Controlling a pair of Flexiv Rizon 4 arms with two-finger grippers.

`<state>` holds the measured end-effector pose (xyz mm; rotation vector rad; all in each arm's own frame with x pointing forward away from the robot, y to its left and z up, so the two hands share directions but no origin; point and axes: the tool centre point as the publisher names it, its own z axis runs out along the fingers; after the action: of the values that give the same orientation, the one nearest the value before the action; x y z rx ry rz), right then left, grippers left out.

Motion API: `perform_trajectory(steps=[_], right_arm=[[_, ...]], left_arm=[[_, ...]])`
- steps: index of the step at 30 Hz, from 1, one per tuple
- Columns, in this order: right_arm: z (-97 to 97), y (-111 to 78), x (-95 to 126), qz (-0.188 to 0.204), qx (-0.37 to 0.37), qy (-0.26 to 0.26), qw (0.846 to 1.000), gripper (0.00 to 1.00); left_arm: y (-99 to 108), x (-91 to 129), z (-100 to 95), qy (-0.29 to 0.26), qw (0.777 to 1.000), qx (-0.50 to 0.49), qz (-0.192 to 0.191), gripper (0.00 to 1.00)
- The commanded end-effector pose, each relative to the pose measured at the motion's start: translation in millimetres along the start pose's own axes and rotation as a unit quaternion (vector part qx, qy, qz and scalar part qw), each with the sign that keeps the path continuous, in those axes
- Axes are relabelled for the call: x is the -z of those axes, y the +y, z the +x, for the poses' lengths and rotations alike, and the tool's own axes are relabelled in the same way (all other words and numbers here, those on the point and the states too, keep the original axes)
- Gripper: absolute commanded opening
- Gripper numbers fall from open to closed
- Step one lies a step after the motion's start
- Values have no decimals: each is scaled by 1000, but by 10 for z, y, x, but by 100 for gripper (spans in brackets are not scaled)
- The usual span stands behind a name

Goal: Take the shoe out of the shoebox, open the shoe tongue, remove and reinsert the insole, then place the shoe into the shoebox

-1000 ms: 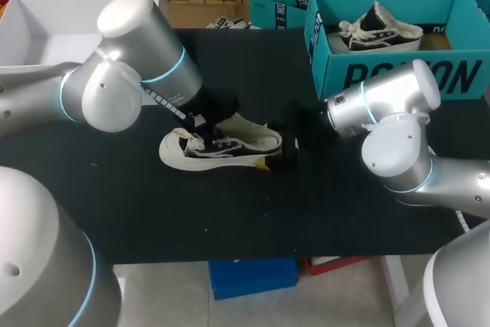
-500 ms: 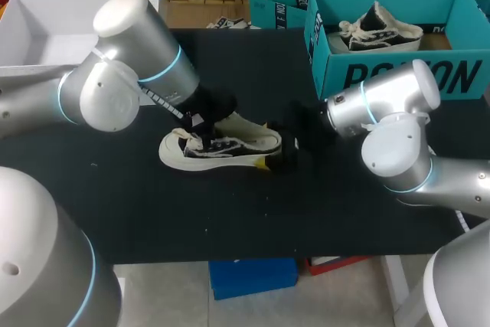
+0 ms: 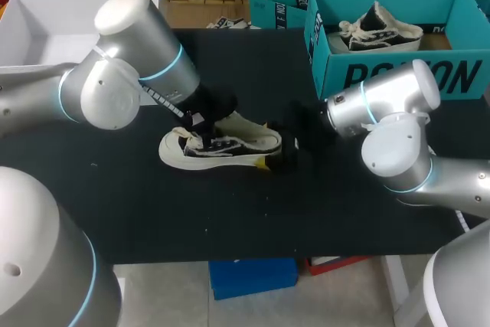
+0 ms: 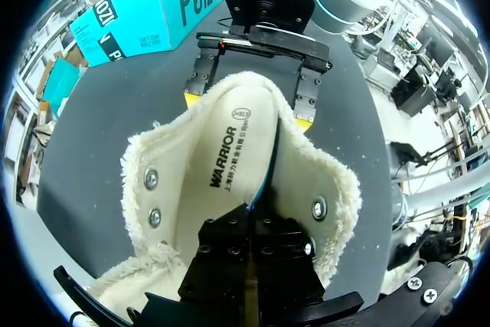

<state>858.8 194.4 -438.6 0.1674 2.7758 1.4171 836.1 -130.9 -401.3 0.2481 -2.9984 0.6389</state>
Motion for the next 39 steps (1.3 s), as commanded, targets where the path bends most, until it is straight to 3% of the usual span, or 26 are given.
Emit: perform_trajectory(steps=[1, 7, 8, 10, 33, 36, 39], right_arm=[[2, -37, -6, 2, 0, 0, 1000, 0], [2, -37, -6, 2, 0, 0, 1000, 0], [2, -37, -6, 2, 0, 0, 1000, 0], [2, -37, -6, 2, 0, 0, 1000, 0], [2, -37, -6, 2, 0, 0, 1000, 0], [2, -37, -6, 2, 0, 0, 1000, 0], [2, -37, -6, 2, 0, 0, 1000, 0]], left_arm=[[3, 72, -4, 0, 1000, -1, -1, 0], [-1, 58, -5, 3, 1000, -3, -3, 0], [-2, 52, -5, 3, 1000, -3, -3, 4], [-3, 44, -4, 5, 1000, -3, -4, 0], [16, 178, 50, 33, 999, -21, 24, 0], [-19, 168, 56, 38, 999, -25, 13, 0], [-152, 89, 67, 50, 997, -44, -42, 0]])
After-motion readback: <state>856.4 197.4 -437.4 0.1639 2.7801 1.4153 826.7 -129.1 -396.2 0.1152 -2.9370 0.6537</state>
